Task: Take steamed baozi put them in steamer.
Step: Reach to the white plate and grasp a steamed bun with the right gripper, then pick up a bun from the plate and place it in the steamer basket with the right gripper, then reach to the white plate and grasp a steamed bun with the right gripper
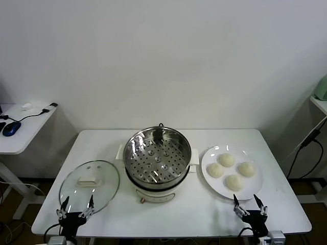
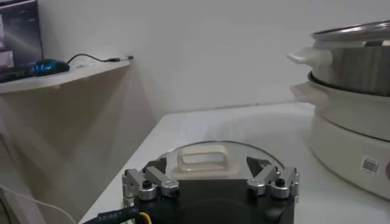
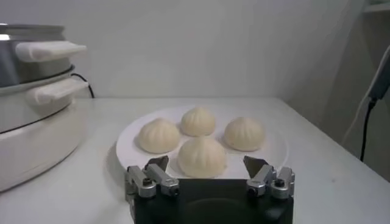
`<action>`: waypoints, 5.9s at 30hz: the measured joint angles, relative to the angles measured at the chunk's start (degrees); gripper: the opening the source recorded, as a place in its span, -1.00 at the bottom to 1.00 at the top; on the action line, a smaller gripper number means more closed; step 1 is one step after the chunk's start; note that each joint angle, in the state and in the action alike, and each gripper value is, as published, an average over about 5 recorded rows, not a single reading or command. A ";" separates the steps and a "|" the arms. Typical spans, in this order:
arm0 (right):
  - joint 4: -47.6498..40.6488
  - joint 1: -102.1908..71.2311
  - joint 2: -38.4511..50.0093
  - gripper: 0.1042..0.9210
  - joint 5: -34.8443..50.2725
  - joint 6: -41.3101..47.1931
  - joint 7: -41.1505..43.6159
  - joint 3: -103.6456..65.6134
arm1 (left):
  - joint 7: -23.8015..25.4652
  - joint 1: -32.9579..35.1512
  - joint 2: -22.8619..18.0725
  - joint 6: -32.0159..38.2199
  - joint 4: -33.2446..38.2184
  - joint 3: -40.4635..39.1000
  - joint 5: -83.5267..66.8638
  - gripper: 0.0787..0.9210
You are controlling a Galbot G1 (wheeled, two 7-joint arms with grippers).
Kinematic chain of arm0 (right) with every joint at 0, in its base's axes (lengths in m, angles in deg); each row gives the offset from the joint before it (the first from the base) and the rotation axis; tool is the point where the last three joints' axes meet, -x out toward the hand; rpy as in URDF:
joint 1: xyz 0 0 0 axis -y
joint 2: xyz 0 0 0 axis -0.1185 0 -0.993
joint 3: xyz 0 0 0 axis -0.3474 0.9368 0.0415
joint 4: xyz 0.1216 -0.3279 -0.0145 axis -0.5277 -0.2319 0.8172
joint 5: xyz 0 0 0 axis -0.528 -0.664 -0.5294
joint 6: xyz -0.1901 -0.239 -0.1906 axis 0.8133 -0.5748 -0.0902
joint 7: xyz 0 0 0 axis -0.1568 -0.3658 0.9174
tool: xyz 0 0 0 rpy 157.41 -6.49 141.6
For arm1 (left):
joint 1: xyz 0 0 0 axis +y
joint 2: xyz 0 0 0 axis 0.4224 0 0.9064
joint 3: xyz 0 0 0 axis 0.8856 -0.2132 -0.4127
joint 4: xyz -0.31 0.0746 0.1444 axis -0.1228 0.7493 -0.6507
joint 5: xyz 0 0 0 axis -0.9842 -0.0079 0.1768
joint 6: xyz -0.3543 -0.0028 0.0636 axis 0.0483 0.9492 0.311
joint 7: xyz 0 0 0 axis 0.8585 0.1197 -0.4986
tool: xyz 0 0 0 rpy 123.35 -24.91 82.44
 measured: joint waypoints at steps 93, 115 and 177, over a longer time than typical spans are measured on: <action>-71.13 104.18 11.46 0.23 -11.88 3.19 66.31 97.48 | -0.19 4.09 -1.98 2.14 2.02 -2.68 5.05 0.77; -42.67 136.59 10.27 0.24 2.84 -6.84 67.78 116.93 | -0.24 3.89 -1.53 1.82 3.31 -2.54 5.43 0.77; -50.09 135.24 -1.93 0.76 -8.48 -35.18 65.24 118.40 | -1.81 2.64 -1.39 2.01 2.73 -3.77 5.23 0.77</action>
